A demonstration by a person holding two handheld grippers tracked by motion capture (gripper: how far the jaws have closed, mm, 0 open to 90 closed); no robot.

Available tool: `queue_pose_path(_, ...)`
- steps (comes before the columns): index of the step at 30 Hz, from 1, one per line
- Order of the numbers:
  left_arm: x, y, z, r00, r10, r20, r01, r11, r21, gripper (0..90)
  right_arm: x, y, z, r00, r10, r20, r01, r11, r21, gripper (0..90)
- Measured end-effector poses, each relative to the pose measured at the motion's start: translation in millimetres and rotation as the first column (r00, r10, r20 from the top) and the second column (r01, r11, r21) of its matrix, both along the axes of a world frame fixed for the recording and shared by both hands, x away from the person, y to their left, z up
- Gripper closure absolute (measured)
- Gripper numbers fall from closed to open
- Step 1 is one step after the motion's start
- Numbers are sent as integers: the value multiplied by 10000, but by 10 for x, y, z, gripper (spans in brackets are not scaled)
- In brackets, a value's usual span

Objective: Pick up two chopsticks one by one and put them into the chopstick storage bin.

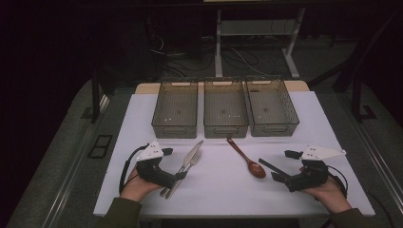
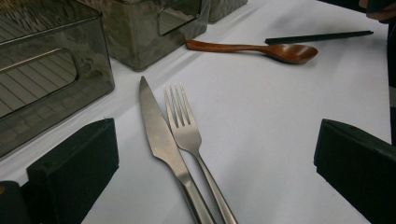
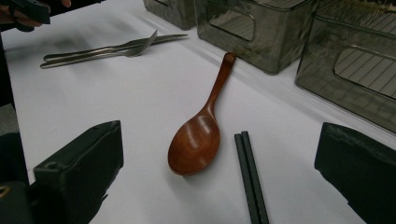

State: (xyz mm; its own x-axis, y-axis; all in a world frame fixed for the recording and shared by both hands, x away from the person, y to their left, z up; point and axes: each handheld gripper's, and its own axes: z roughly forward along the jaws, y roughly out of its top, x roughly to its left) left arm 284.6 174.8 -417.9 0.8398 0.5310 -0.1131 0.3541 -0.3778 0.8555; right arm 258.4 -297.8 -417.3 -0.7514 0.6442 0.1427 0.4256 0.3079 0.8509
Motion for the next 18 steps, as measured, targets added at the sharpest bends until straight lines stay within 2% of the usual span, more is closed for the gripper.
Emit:
queue_pose_path(10,-6,-31,5,10000,-17,-82,17,10000,4,0,16,-26,33,9999,102,-89,-102,9999,-56,5)
queue_pose_path(15,-26,-20,-7,9999,-68,-133,68,10000,-36,0,40,-49,49,9993,194,-320,-203,9994,-292,5)
queue_pose_path(18,-36,-14,-6,9999,-21,-129,20,10000,-45,0,47,-70,49,9995,235,-205,-245,9985,-489,6)
